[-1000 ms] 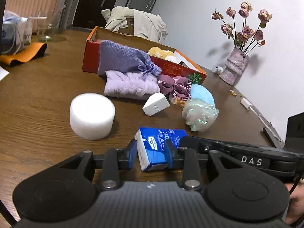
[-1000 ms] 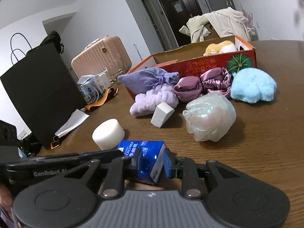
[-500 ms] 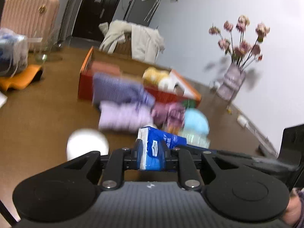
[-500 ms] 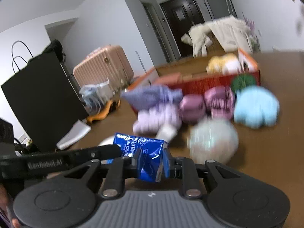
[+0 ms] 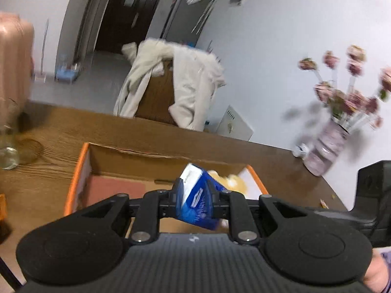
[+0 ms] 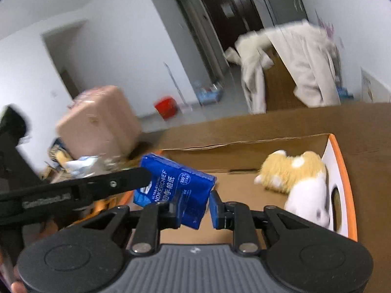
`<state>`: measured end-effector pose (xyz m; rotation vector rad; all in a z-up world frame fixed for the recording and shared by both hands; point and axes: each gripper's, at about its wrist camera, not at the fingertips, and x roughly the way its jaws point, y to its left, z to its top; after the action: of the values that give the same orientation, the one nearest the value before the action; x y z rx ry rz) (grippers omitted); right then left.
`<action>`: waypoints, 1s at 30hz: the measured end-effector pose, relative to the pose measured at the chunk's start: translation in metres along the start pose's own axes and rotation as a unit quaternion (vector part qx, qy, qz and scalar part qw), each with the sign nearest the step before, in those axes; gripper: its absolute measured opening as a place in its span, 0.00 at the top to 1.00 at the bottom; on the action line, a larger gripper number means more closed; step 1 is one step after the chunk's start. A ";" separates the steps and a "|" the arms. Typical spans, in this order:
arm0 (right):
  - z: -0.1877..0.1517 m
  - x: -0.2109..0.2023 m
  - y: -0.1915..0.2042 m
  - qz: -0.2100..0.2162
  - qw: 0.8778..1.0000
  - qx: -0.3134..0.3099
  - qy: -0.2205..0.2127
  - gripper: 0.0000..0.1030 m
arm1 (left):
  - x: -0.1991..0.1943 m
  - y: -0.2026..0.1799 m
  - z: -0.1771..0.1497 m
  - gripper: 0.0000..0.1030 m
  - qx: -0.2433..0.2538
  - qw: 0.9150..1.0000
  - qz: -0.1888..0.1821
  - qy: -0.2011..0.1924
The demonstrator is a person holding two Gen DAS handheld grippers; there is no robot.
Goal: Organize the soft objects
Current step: 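Carry the tissue pack with the right gripper into the box and release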
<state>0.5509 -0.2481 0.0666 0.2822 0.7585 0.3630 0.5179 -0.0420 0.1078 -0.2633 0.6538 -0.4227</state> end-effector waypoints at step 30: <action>0.002 -0.086 0.012 -0.108 0.989 -0.103 -0.022 0.41 | -0.091 0.010 -0.011 0.33 0.126 0.979 0.159 -0.026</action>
<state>0.4926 -0.2735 0.1255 0.0123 0.6948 0.2266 0.4494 0.0072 0.1442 0.0719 0.5726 -0.1867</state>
